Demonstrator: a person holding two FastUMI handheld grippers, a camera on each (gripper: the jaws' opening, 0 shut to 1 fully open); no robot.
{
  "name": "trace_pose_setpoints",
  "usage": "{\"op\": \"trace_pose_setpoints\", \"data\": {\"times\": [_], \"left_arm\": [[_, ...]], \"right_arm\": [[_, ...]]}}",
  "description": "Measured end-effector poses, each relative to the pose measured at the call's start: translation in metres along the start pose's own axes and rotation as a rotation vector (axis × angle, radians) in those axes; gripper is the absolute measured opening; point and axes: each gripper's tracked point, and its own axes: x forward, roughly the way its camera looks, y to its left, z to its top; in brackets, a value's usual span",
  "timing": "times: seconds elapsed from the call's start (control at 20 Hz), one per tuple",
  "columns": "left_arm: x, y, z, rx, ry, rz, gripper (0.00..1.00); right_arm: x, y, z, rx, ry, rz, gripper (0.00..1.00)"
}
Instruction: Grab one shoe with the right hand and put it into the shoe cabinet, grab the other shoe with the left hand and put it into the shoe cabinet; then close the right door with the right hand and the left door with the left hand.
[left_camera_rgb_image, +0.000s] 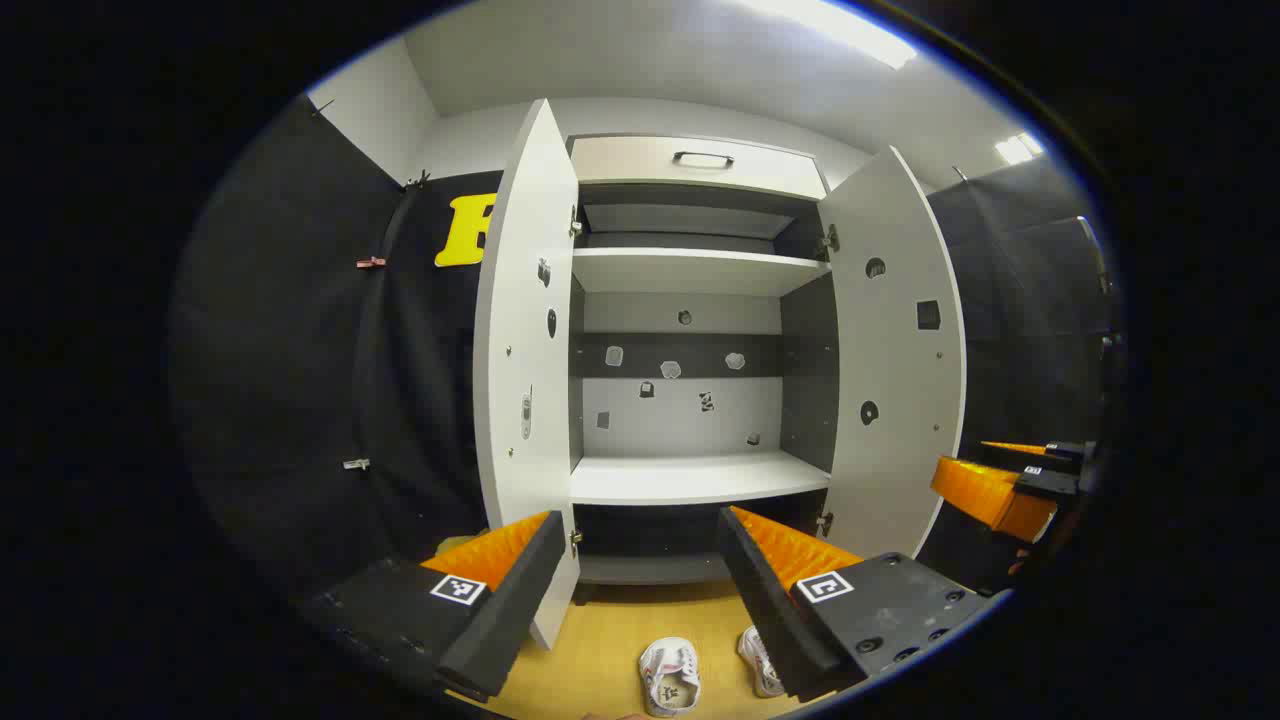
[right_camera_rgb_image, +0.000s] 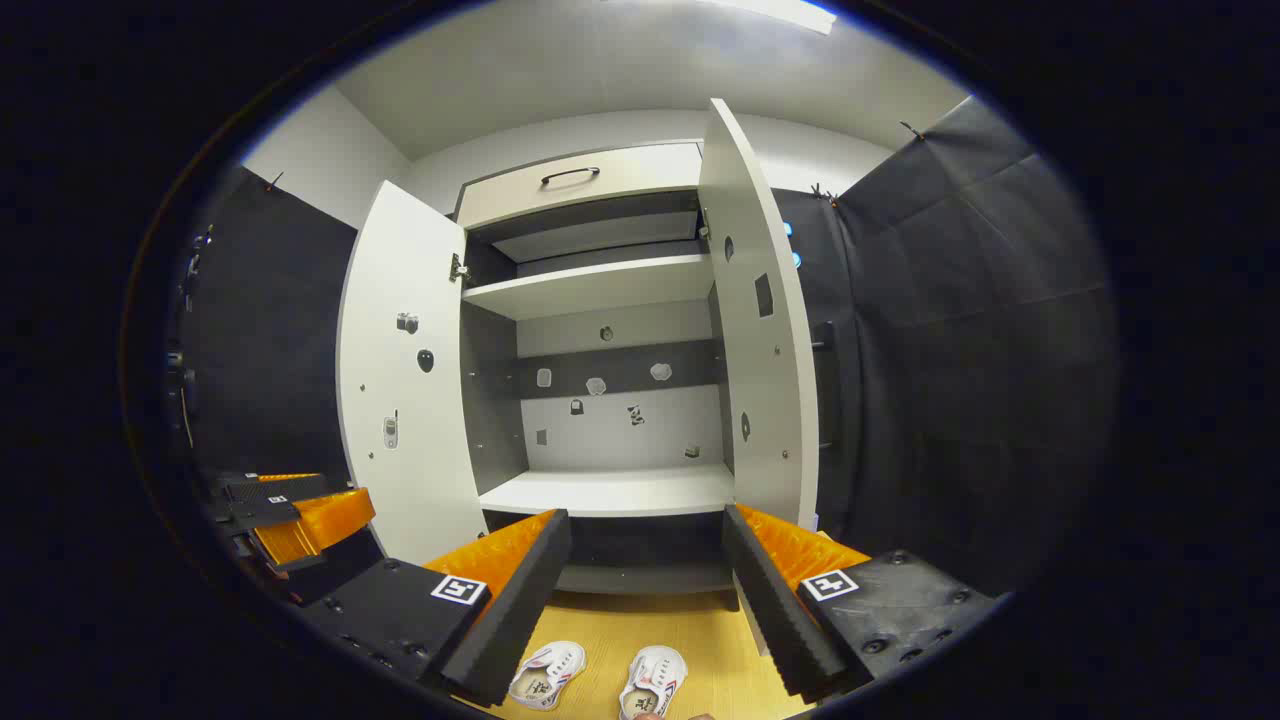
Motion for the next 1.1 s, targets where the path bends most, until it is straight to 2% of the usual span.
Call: {"op": "trace_pose_setpoints", "data": {"times": [0.1,0.25,0.35,0.6,1.1], "left_arm": [[0.000,-0.009,-0.001,-0.034,-0.005,-0.011,0.96],[0.002,0.001,-0.007,0.009,-0.001,0.078,0.96],[0.006,-0.001,-0.014,0.011,0.029,0.098,0.96],[0.014,0.002,-0.018,0.021,0.037,0.047,0.96],[0.035,0.022,-0.028,-0.005,0.045,0.005,0.96]], "right_arm": [[0.003,-0.005,-0.014,0.035,0.026,0.009,0.99],[0.005,-0.012,-0.039,0.048,0.075,0.036,0.98],[0.011,-0.020,-0.048,0.038,0.092,0.023,0.98],[0.022,-0.011,-0.043,-0.004,0.082,0.003,0.98],[0.023,0.006,-0.041,-0.045,0.079,-0.048,0.98]]}}
